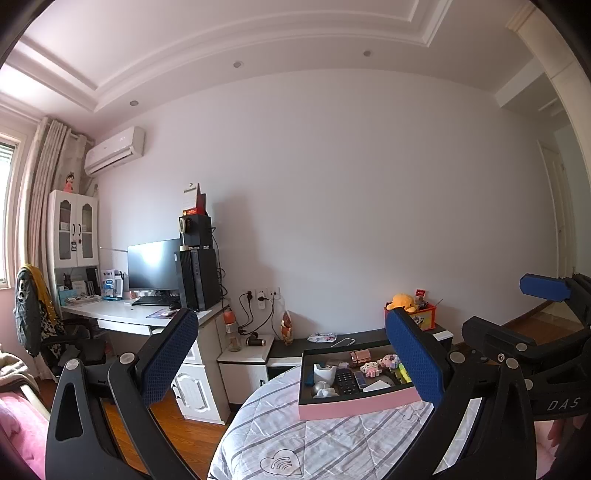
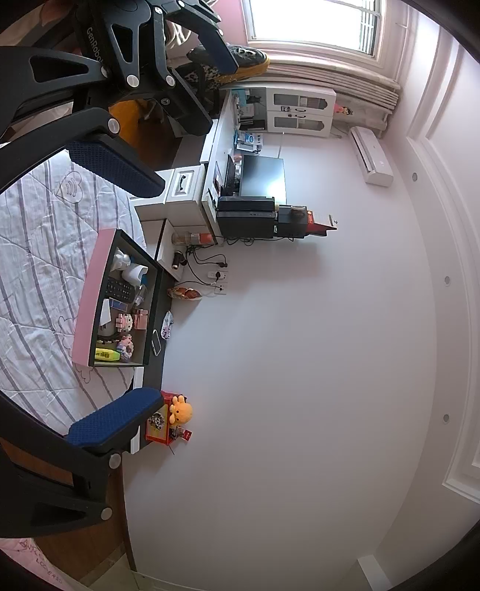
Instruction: Organize rigid objects
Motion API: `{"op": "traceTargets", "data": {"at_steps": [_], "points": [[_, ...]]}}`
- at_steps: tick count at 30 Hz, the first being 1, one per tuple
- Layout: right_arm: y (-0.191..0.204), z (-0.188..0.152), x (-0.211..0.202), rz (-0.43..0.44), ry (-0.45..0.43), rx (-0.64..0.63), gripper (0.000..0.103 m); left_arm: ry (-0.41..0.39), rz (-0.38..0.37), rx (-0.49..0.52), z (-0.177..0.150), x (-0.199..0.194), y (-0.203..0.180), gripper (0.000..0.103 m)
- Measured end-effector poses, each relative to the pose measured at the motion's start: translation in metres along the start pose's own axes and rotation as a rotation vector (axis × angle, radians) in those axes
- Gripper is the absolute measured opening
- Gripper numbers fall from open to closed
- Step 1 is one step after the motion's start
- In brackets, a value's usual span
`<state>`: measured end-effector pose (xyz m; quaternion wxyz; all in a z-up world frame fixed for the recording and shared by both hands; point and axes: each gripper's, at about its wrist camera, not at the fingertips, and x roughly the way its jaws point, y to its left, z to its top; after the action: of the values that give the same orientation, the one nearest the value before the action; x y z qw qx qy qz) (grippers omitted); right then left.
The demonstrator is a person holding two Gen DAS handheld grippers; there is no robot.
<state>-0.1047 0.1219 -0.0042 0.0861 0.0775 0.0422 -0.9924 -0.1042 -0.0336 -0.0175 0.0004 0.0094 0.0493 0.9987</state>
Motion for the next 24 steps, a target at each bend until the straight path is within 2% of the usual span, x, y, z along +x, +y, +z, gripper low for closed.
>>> {"op": "traceTargets", "data": {"at_steps": [24], "points": [[0.0000,-0.0006,-0.0001,-0.008,0.020,0.000,0.103,0.001,0.008,0.019,-0.0023,-0.0028,-0.0013,0.103]]}}
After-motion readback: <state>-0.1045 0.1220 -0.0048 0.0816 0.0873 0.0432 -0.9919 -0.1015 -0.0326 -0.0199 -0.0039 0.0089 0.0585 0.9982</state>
